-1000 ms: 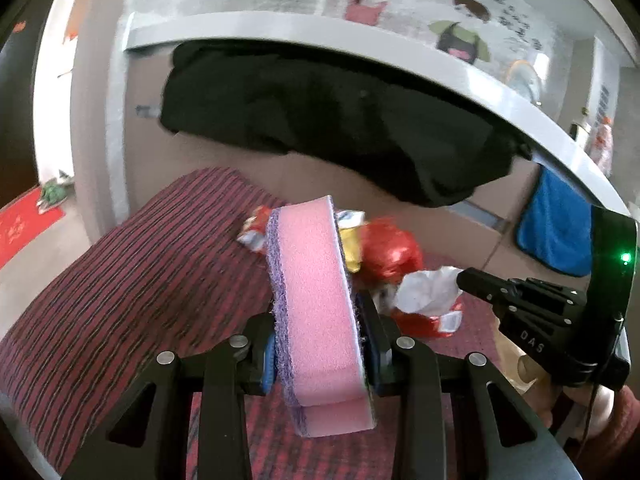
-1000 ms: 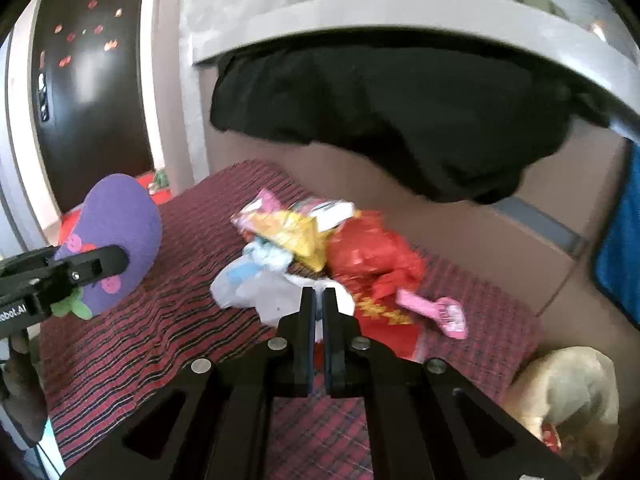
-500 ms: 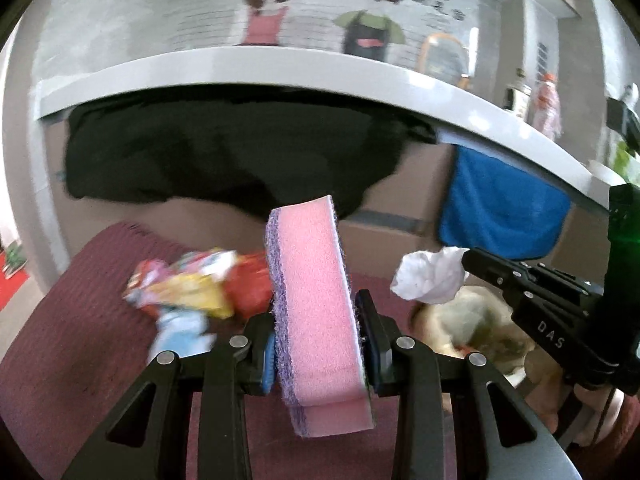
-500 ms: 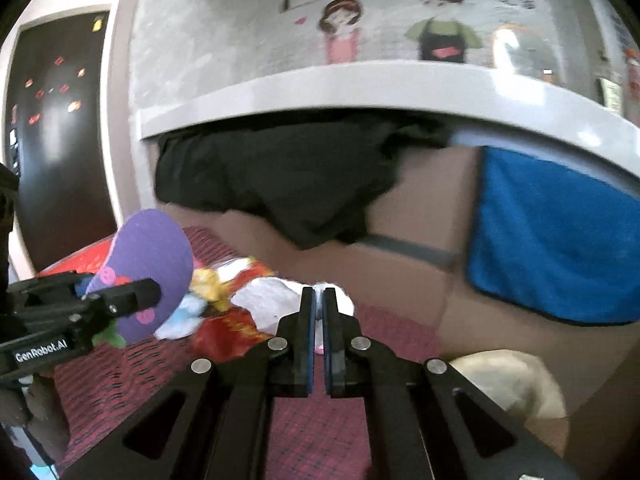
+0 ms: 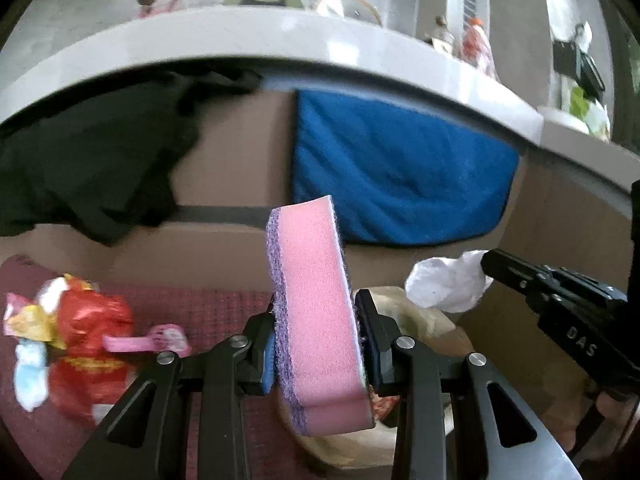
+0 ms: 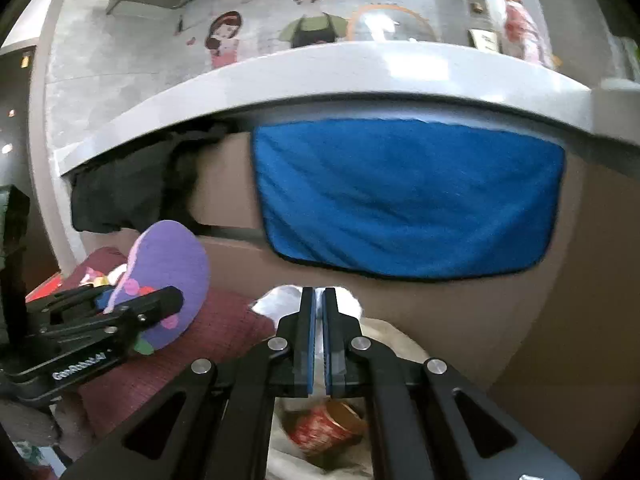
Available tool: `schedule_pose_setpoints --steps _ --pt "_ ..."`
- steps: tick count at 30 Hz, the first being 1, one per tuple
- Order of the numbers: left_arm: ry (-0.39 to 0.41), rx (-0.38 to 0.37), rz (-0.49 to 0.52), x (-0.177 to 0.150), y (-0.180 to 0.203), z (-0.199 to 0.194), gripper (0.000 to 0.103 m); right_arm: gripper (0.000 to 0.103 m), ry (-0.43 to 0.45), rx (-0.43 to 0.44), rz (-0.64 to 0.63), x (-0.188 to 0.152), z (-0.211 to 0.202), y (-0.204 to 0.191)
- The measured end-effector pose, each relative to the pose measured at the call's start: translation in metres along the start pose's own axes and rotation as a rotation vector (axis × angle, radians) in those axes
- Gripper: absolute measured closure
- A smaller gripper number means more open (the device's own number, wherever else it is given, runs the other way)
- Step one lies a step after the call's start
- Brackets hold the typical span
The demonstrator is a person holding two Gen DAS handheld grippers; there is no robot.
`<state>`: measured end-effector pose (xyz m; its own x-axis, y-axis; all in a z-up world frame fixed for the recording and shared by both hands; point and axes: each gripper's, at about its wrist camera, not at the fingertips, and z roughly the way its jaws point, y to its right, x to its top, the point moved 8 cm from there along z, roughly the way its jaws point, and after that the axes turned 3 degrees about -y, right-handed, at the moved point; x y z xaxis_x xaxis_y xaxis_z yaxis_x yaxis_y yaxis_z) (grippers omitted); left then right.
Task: Collect trash
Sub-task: 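Carry sponge and tissue over the bin and open both grippers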
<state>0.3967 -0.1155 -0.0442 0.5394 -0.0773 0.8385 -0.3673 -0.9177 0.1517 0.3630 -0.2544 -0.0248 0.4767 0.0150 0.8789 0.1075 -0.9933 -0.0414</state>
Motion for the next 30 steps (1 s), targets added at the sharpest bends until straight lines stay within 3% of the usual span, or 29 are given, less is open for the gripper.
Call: schedule_pose_setpoints --steps 12,16,18,20,22,30 --pt "-0.076 -0.033 0.018 -0.023 0.026 0.047 0.068 0.1 -0.063 -0.012 0.084 -0.034 0.021 0.039" --pt "-0.136 -0.151 -0.002 -0.033 0.034 0.065 0.063 0.099 -0.083 0.005 0.102 -0.041 0.031 0.041" --pt "-0.148 -0.14 -0.012 -0.038 0.029 0.07 0.044 0.098 -0.101 0.018 0.108 -0.046 0.036 0.041" --pt "-0.152 -0.136 -0.019 -0.039 0.026 0.071 0.043 0.083 -0.114 0.023 0.116 -0.052 0.04 0.041" --pt "-0.155 -0.124 -0.032 -0.04 0.02 0.07 0.043 0.075 -0.114 0.028 0.127 -0.056 0.041 0.042" --pt "-0.12 -0.062 -0.072 -0.03 -0.01 0.037 0.043 0.075 -0.11 0.011 0.14 -0.056 0.036 0.041"
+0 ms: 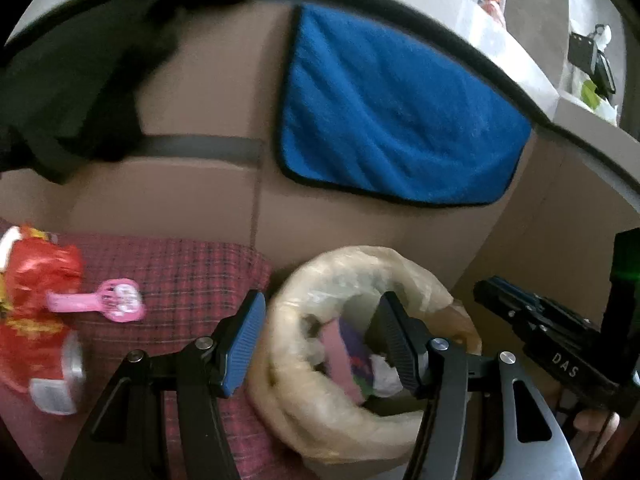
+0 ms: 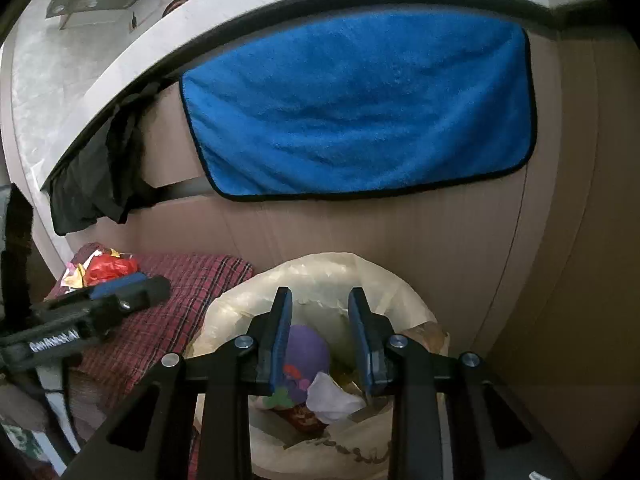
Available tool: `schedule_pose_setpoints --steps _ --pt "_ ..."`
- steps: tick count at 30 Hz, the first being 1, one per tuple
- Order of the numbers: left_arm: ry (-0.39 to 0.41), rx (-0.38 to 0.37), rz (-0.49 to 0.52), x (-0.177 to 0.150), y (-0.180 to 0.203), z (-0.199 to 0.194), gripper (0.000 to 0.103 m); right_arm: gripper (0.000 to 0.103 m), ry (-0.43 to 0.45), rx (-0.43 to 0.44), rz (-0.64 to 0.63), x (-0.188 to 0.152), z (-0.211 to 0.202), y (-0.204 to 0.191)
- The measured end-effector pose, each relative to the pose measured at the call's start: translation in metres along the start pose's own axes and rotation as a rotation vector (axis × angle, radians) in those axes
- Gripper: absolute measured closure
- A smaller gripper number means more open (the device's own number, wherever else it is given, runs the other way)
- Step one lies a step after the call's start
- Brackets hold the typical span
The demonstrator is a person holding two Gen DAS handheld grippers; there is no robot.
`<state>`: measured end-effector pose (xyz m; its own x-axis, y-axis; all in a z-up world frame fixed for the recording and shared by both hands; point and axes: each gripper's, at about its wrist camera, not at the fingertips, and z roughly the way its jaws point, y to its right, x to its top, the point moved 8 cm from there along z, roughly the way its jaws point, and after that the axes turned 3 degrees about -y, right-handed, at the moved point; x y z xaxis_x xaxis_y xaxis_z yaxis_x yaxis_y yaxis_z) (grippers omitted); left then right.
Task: Collect trash
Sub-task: 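Carry sponge and tissue over the bin and open both grippers, then reach the left gripper to the white-blue tissue and grasp it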
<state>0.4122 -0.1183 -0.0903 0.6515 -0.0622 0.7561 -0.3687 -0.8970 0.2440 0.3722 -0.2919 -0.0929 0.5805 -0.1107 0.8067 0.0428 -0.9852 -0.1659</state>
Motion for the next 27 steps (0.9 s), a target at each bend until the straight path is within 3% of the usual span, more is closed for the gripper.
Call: schedule_pose_setpoints --steps 8,13,21,27 --pt "0.062 0.061 -0.039 0.002 -0.05 -0.065 0.043 0.075 0.032 0.039 -0.047 0.012 -0.021 -0.039" --pt "0.105 0.145 -0.09 -0.006 -0.111 -0.11 0.043 0.076 0.033 0.088 -0.107 0.015 -0.023 -0.083" --pt "0.066 0.241 -0.219 -0.042 -0.215 -0.14 0.043 0.075 -0.03 0.206 -0.208 0.002 0.004 -0.167" --pt "0.037 0.264 -0.266 -0.065 -0.265 -0.142 0.043 0.076 -0.11 0.279 -0.297 -0.019 0.041 -0.23"
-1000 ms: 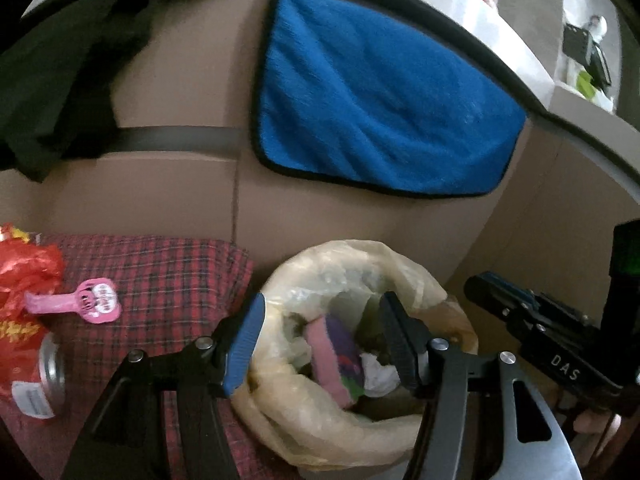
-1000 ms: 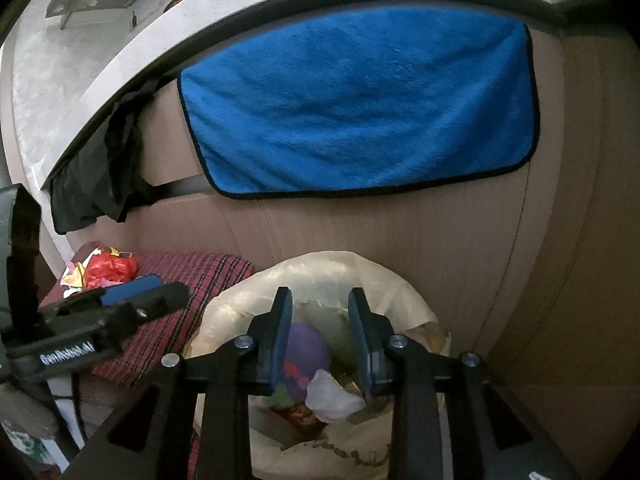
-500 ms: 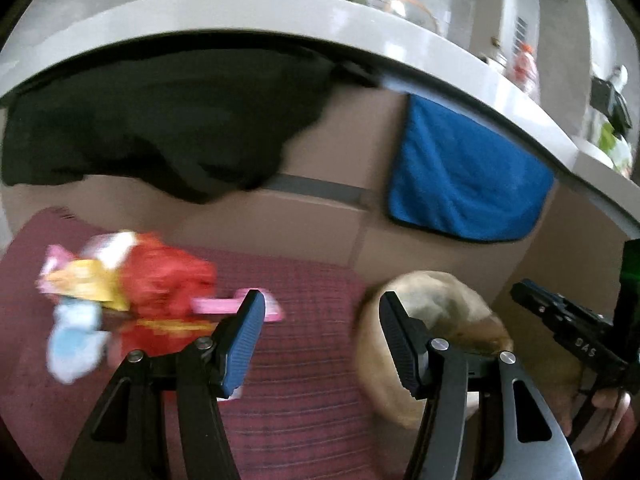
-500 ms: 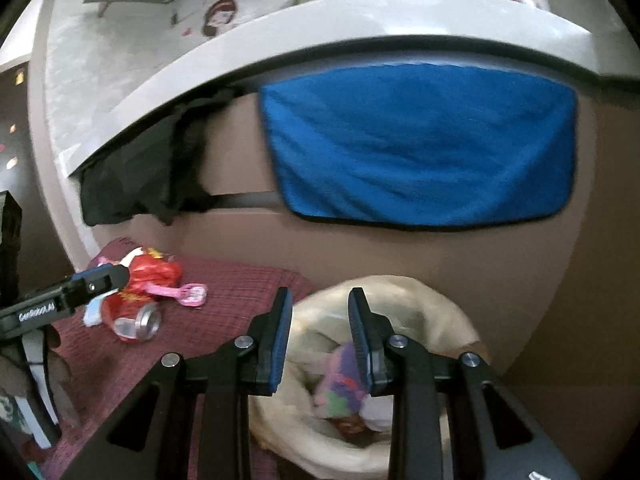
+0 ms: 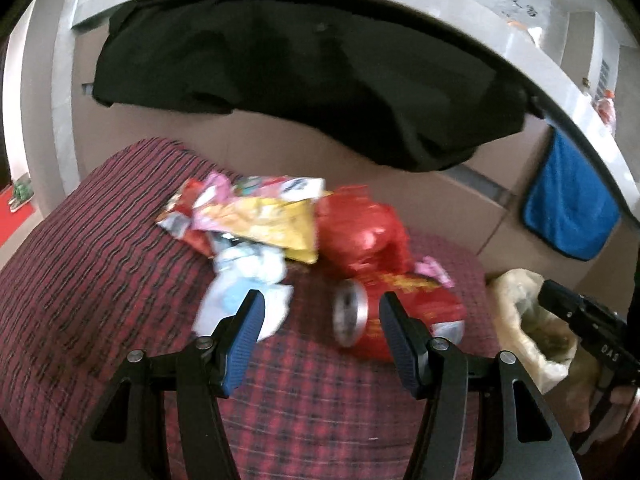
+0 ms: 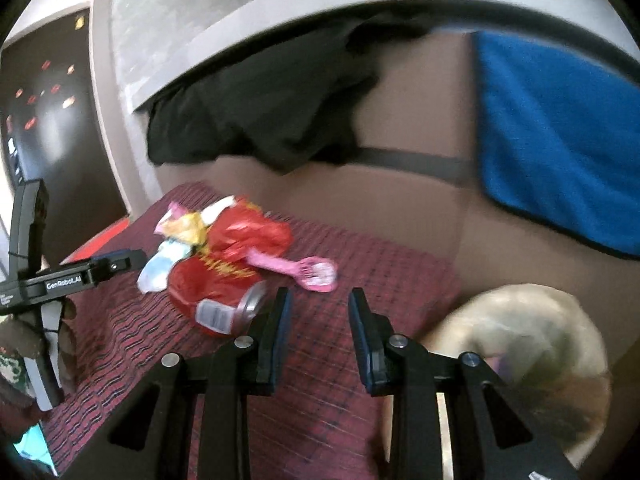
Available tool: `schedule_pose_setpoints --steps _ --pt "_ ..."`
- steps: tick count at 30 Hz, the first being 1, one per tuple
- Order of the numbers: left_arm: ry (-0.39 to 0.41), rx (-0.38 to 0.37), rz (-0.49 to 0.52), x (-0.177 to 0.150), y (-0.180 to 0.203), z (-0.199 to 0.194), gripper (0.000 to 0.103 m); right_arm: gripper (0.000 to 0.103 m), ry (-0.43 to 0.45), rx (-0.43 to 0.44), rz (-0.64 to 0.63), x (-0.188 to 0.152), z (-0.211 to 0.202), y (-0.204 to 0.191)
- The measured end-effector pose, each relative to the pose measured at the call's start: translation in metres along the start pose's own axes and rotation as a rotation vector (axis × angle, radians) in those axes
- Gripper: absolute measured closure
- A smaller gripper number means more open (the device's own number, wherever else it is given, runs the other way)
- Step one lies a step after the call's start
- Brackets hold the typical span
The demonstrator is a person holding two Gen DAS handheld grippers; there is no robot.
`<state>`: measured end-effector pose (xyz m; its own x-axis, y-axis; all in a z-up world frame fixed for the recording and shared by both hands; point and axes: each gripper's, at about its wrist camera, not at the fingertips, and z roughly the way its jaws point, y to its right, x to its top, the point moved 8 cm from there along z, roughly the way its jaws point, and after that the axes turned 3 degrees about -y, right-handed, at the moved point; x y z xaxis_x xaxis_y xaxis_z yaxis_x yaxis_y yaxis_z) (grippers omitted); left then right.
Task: Collect trash
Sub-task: 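Reach the left gripper to the white-blue tissue and grasp it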
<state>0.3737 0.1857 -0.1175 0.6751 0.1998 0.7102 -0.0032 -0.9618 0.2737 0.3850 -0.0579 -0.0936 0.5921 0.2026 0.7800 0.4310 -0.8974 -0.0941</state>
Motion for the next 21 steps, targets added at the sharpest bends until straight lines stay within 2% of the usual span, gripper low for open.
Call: schedule_pose_setpoints --steps 8,14,16,18,19,20,21 --pt "-0.073 0.03 -0.006 0.0 -0.046 0.033 0.043 0.075 -0.074 0.034 -0.031 0.0 0.059 -0.032" --pt "-0.147 0.001 -0.075 0.008 -0.06 0.069 0.043 0.075 -0.09 0.029 -0.033 0.007 0.082 -0.032" --pt "-0.177 -0.007 -0.081 0.007 -0.059 0.076 0.05 0.075 -0.086 0.027 -0.038 0.01 0.084 -0.031" --pt "-0.181 -0.024 -0.084 0.005 -0.057 0.076 0.065 0.075 -0.084 0.023 -0.047 0.014 0.087 -0.029" --pt "-0.177 -0.038 -0.088 0.004 -0.056 0.073 0.066 0.075 -0.084 0.017 -0.05 0.016 0.089 -0.027" --pt "-0.167 -0.051 -0.093 0.004 -0.054 0.069 0.077 0.075 -0.084 0.012 -0.051 0.018 0.091 -0.026" --pt "-0.158 -0.058 -0.096 0.004 -0.054 0.065 0.082 0.075 -0.084 0.011 -0.049 0.021 0.094 -0.024"
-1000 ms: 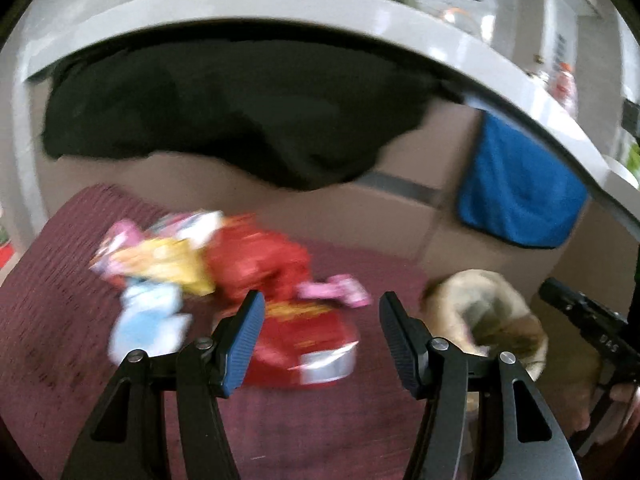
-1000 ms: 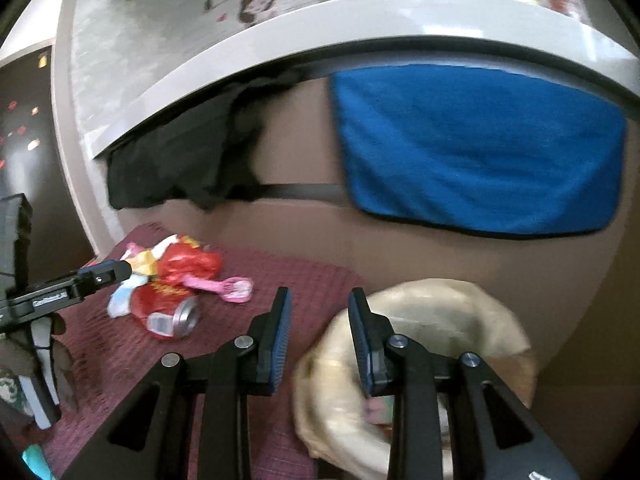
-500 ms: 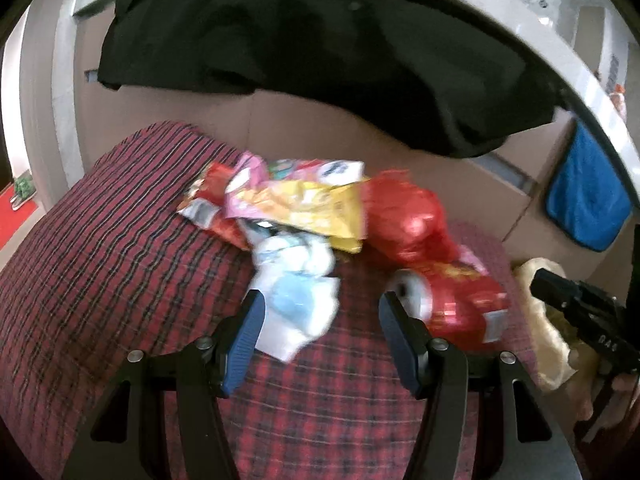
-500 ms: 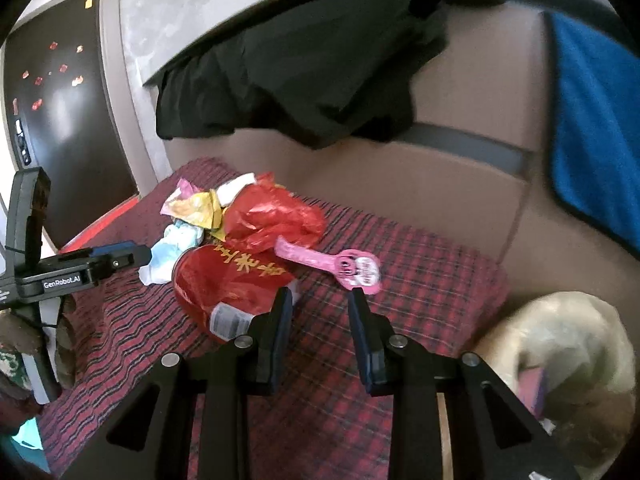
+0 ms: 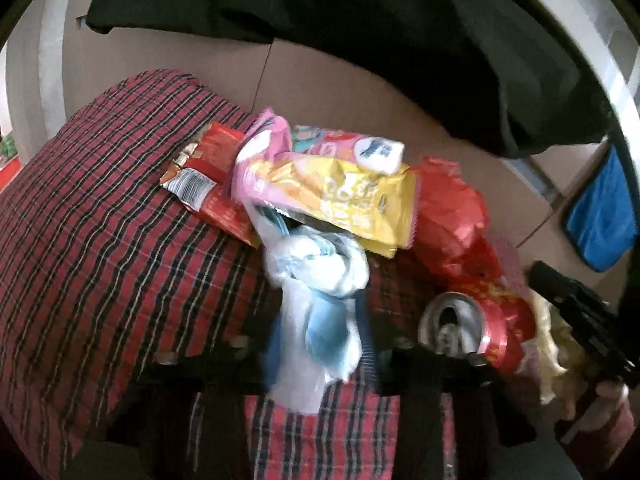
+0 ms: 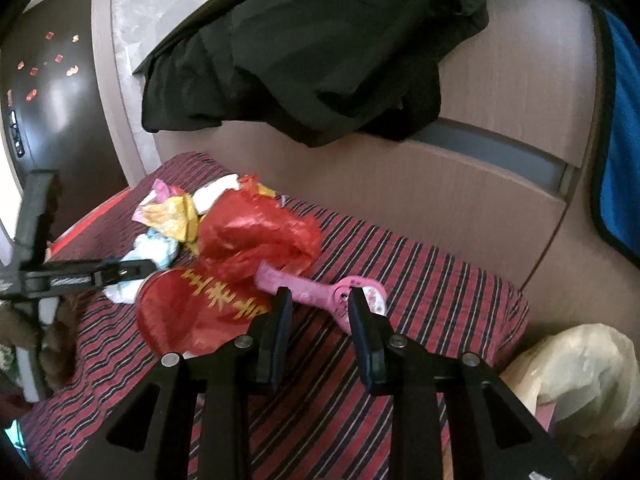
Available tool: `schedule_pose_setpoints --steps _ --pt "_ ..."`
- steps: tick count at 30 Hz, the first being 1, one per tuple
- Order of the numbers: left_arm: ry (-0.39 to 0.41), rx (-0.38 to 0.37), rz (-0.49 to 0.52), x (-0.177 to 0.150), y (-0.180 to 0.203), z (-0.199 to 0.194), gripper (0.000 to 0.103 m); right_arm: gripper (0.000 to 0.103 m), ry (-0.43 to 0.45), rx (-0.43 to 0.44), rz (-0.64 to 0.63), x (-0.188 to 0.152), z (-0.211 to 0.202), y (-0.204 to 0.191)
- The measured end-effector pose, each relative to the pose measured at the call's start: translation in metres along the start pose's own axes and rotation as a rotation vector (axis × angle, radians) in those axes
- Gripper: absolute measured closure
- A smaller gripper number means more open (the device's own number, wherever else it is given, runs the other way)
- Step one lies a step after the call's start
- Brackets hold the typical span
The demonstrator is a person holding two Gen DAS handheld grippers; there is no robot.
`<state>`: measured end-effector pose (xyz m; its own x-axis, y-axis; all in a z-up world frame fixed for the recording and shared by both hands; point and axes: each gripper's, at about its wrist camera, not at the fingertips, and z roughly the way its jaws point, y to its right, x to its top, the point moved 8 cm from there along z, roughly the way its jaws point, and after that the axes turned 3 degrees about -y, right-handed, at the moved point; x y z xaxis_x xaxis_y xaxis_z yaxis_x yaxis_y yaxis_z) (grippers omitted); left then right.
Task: Collect trash
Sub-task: 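Reach the left gripper to the white-blue tissue and grasp it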
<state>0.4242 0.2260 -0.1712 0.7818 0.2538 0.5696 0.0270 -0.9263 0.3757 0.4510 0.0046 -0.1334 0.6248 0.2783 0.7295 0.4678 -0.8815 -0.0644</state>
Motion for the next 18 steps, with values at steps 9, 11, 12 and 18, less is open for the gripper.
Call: schedule_pose_setpoints --steps 9,11,12,18 --pt "0.111 -0.01 0.007 -0.014 0.008 -0.06 0.083 0.083 -0.06 -0.05 0.045 0.026 0.051 0.031" --pt "0.121 0.001 0.011 -0.018 0.005 -0.068 0.083 0.083 -0.091 -0.057 0.072 0.026 0.063 0.042" --pt "0.125 0.004 0.007 -0.021 0.003 -0.073 0.083 0.083 -0.11 -0.05 0.088 0.025 0.068 0.047" --pt "0.13 -0.01 -0.038 -0.034 -0.004 -0.085 0.083 0.082 -0.167 0.046 0.161 -0.007 0.061 0.048"
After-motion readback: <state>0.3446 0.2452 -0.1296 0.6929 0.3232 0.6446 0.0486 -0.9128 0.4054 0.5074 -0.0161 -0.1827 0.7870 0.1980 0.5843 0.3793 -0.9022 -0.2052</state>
